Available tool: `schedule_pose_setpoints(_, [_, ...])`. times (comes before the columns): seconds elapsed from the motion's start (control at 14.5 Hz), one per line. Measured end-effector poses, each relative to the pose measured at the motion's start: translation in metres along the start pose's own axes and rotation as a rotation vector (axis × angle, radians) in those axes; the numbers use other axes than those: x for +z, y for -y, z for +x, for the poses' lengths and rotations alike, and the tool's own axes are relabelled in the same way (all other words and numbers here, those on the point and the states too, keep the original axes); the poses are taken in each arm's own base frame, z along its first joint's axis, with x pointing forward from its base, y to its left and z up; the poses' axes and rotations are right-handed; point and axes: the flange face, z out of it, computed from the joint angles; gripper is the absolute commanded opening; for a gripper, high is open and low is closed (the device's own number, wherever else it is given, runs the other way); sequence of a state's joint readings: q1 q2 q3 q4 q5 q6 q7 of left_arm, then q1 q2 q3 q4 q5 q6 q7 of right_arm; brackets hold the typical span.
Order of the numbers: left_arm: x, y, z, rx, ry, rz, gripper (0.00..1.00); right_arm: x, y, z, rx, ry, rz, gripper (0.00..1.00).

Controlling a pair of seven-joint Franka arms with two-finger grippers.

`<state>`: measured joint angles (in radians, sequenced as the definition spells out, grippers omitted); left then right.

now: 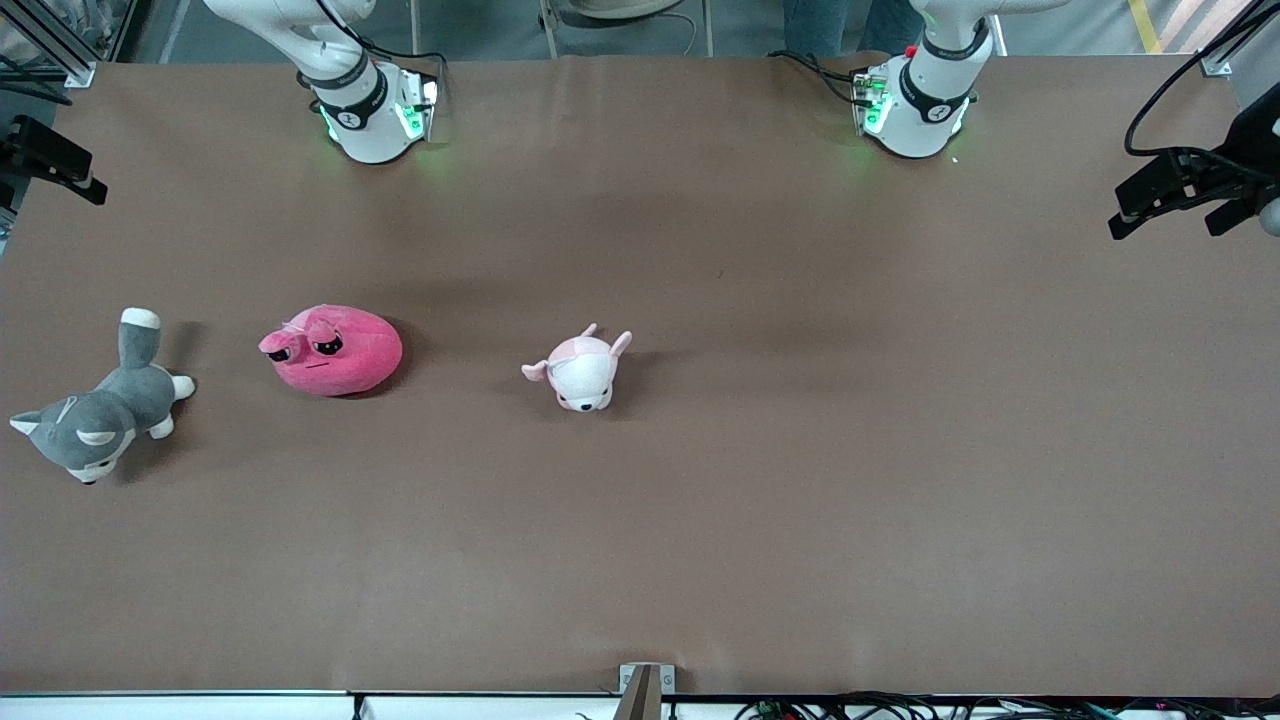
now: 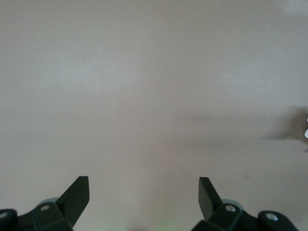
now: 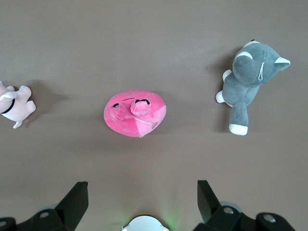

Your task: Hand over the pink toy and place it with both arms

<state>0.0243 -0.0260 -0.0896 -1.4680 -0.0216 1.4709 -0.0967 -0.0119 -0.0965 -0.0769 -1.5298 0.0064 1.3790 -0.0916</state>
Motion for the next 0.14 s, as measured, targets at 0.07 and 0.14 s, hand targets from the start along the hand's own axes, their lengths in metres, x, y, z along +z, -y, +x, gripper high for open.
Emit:
schedule_pose_setpoints(0.07, [0.0000, 0.0000, 0.0000, 0.000, 0.000, 0.000, 1.00, 0.0000, -0.0003, -0.0001, 0.001, 0.000, 0.000, 1.00])
schedule_pose_setpoints(0.14, [0.0000, 0.0000, 0.0000, 0.000, 0.000, 0.000, 1.00, 0.0001, -0.0007, -0.0002, 0.002, 0.002, 0.000, 1.00])
